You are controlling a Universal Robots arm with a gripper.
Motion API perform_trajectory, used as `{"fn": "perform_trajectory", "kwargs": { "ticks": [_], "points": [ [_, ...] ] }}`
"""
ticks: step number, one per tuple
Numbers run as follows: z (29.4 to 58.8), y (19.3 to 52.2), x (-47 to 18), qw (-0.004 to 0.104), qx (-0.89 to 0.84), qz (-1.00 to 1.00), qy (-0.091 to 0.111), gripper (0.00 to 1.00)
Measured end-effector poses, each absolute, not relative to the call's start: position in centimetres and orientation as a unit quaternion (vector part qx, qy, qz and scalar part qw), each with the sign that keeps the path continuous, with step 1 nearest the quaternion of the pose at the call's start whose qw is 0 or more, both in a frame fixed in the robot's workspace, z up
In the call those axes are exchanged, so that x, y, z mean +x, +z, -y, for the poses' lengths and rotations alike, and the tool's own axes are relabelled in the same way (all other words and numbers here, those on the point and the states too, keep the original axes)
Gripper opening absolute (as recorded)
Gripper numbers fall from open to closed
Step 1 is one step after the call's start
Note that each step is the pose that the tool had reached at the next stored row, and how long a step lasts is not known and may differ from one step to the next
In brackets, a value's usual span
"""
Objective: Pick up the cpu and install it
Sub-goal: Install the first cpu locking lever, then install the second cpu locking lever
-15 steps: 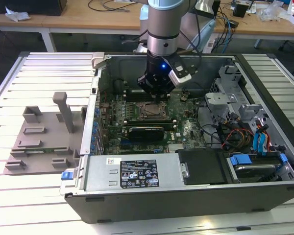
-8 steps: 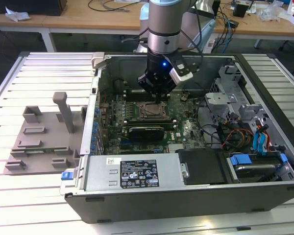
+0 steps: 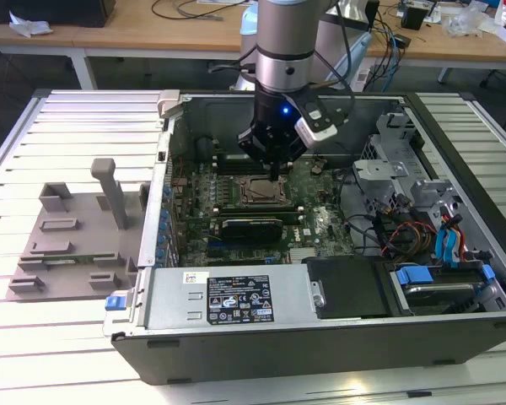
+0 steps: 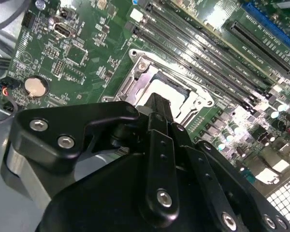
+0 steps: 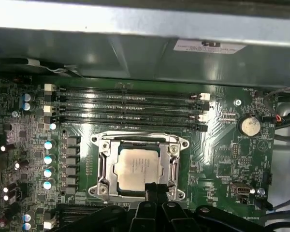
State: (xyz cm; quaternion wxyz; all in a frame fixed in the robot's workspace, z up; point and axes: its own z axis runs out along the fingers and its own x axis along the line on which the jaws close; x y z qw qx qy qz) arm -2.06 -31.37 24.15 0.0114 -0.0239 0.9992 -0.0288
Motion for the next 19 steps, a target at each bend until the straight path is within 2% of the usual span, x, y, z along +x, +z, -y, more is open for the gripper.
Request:
{"fn": "perform_trajectory", "kwargs": {
  "ticks": [15, 19],
  "points": [
    [31.7, 24.2, -2.1, 0.011, -0.024, -0.999, -0.029, 0.11],
    [33.1, 24.1, -2.1, 0.011, -0.024, -0.999, -0.029, 0.11]
  ]
}}
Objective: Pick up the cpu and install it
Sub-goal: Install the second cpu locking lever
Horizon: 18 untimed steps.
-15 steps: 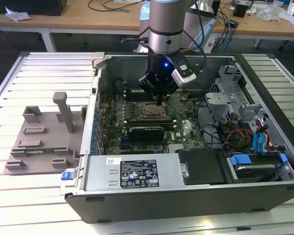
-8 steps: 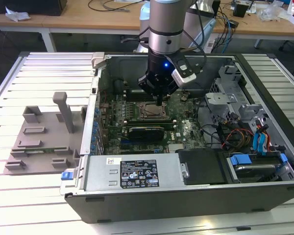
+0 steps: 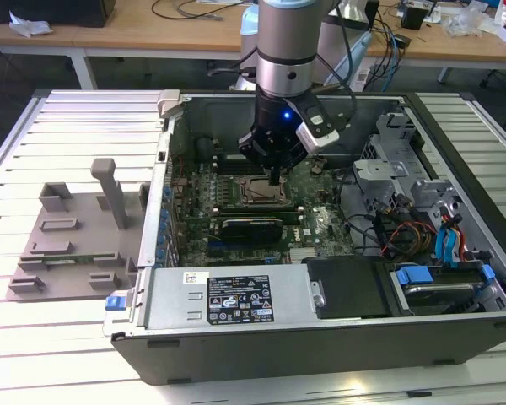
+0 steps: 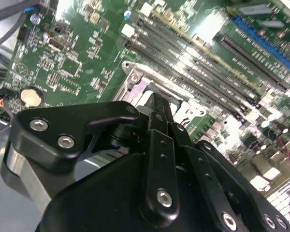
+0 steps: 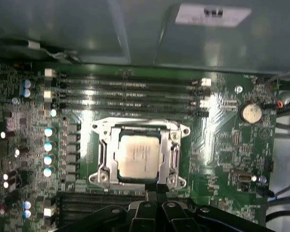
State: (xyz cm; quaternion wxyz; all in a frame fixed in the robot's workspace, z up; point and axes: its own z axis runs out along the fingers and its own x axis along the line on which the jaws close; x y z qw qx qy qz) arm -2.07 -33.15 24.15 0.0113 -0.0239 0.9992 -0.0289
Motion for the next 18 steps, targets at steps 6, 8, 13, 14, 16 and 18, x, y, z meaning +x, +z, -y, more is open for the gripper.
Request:
{"fn": "perform_trajectory", "kwargs": {
  "ticks": [6, 8, 13, 14, 16, 18],
  "points": [
    [35.9, 24.1, -2.1, 0.012, -0.023, -1.000, 0.004, 0.11],
    [37.4, 23.9, -2.6, 0.013, -0.023, -0.999, 0.031, 0.11],
    [37.6, 23.5, -5.0, 0.014, -0.023, -0.998, 0.057, 0.11],
    [37.8, 23.4, -5.1, 0.014, -0.023, -0.998, 0.058, 0.11],
    [38.4, 23.3, -5.5, 0.014, -0.023, -0.998, 0.060, 0.11],
    [38.7, 23.2, -6.1, 0.014, -0.023, -0.998, 0.063, 0.11]
  ]
}}
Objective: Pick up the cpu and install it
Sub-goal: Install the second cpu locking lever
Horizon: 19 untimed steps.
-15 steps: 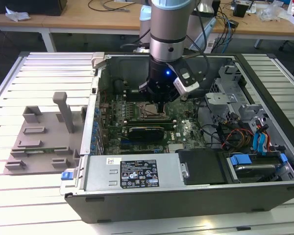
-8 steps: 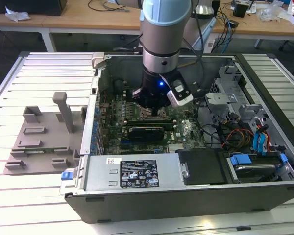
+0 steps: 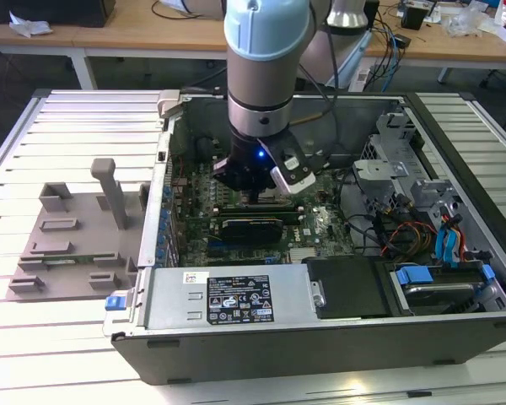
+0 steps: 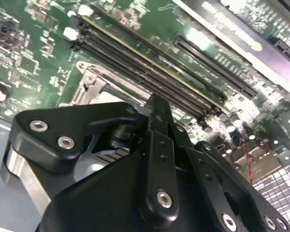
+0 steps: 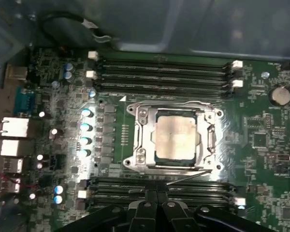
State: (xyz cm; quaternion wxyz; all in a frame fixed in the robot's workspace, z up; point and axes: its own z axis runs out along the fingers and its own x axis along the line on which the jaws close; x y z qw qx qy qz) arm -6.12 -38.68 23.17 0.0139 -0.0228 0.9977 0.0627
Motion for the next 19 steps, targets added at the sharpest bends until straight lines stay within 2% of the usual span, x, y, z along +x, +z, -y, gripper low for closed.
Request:
{"fn": "perform_trajectory", "kwargs": {
  "ticks": [8, 19],
  "points": [
    [38.7, 20.8, -7.7, 0.014, -0.023, -0.997, 0.073, 0.11],
    [37.5, 19.9, -8.8, 0.015, -0.024, -0.997, 0.076, 0.11]
  ]
}}
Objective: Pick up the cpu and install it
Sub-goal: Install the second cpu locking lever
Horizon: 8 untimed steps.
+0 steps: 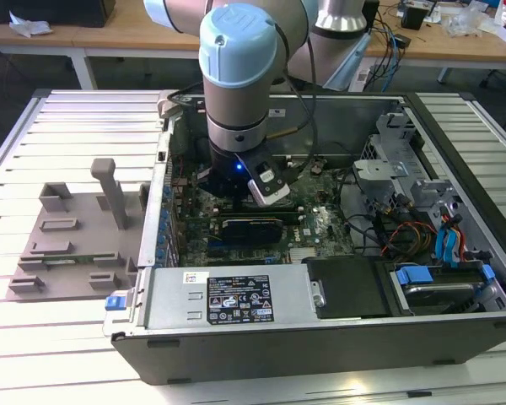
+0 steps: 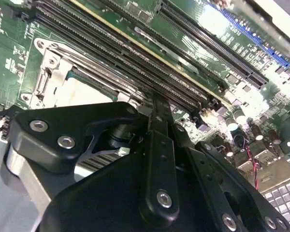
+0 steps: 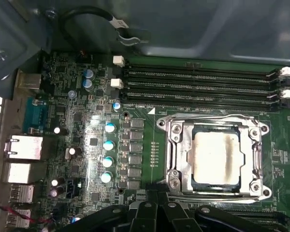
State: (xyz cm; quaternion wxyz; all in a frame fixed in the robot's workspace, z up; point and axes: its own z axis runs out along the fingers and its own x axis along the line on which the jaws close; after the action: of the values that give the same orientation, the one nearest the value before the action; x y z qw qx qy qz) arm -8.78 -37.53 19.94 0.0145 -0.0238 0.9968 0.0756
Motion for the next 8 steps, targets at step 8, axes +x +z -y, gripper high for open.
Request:
{"fn": "perform_trajectory", "kwargs": {
  "ticks": [8],
  "points": [
    [37.17, 20.16, -8.56, 0.015, -0.028, -0.997, 0.073, 0.11]
  ]
}}
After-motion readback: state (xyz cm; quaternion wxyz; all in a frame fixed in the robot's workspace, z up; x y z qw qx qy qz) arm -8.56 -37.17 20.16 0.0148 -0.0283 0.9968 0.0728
